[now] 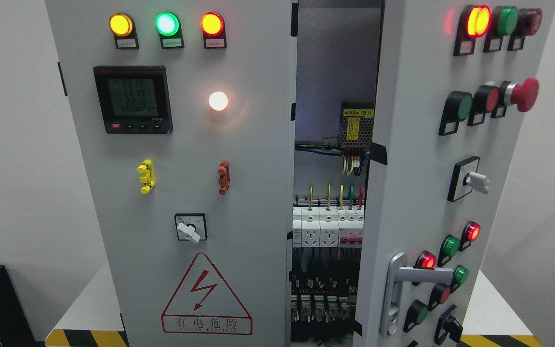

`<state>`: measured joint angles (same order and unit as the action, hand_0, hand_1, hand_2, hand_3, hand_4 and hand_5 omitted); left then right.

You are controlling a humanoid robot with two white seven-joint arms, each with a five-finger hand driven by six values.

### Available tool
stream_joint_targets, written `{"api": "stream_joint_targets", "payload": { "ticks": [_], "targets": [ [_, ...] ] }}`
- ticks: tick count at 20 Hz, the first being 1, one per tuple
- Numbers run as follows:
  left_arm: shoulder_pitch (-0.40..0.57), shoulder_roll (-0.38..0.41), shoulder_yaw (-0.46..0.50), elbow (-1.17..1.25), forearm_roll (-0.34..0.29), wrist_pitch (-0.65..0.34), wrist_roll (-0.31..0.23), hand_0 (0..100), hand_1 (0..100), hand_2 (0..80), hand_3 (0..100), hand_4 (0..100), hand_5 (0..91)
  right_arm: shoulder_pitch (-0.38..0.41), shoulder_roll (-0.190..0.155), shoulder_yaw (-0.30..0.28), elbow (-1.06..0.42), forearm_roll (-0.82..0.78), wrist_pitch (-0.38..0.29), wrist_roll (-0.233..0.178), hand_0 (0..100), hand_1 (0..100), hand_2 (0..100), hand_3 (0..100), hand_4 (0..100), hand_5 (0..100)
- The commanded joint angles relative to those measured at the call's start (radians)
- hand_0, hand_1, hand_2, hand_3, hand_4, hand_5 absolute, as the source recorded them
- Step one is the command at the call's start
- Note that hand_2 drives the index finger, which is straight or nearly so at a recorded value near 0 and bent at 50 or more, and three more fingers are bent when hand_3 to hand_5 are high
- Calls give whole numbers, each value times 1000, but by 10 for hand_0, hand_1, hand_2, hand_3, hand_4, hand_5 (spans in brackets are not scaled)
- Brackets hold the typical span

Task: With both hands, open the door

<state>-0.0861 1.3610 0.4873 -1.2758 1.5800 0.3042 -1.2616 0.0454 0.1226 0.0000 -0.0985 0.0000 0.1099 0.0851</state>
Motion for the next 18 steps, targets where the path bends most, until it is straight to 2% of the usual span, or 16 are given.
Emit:
{"api": "stream_joint_targets", "payload": {
  "ticks": [1, 2, 3, 4, 9, 10, 12, 13, 15, 18],
  "targets": [
    [-1073, 118, -1398, -297, 35, 4, 80, 0, 0, 0, 0, 0, 0, 1, 0, -3, 0, 17, 1, -1, 0, 0, 0, 0, 0, 0],
    [-1236, 75, -1613, -293, 34, 3, 114, 0, 0, 0, 0, 0, 0, -1, 0, -3, -1, 17, 1, -1, 0, 0, 0, 0, 0, 0],
    [-1353, 43, -1777, -293, 29, -11, 148, 0, 0, 0, 0, 0, 0, -1, 0, -3, 0, 17, 1, -1, 0, 0, 0, 0, 0, 0],
    [-1397, -6, -1849, -298, 31, -13, 189, 0, 0, 0, 0, 0, 0, 1, 0, -2, 0, 17, 1, -1, 0, 0, 0, 0, 0, 0],
    [-1521, -285, -2059, -270, 21, -16, 393, 0, 0, 0, 0, 0, 0, -1, 0, -3, 0, 17, 1, -1, 0, 0, 0, 0, 0, 0],
    [-1522, -356, -2067, -266, 18, -33, 453, 0, 0, 0, 0, 0, 0, -1, 0, -3, 0, 17, -1, -1, 0, 0, 0, 0, 0, 0],
    [-1522, -440, -2069, -263, 20, -83, 543, 0, 0, 0, 0, 0, 0, -1, 0, -3, 0, 17, -1, -1, 0, 0, 0, 0, 0, 0],
    [-1526, -491, -2067, -263, 20, -118, 571, 0, 0, 0, 0, 0, 0, -1, 0, -3, 0, 17, -1, -1, 0, 0, 0, 0, 0, 0],
    [-1528, -578, -2057, -269, 18, -140, 585, 0, 0, 0, 0, 0, 0, 1, 0, -3, 0, 17, 1, -1, 0, 0, 0, 0, 0, 0],
    [-1526, -669, -1983, -269, 17, -139, 585, 0, 0, 0, 0, 0, 0, 1, 2, -3, 0, 17, -1, -1, 0, 0, 0, 0, 0, 0]
  ]
}}
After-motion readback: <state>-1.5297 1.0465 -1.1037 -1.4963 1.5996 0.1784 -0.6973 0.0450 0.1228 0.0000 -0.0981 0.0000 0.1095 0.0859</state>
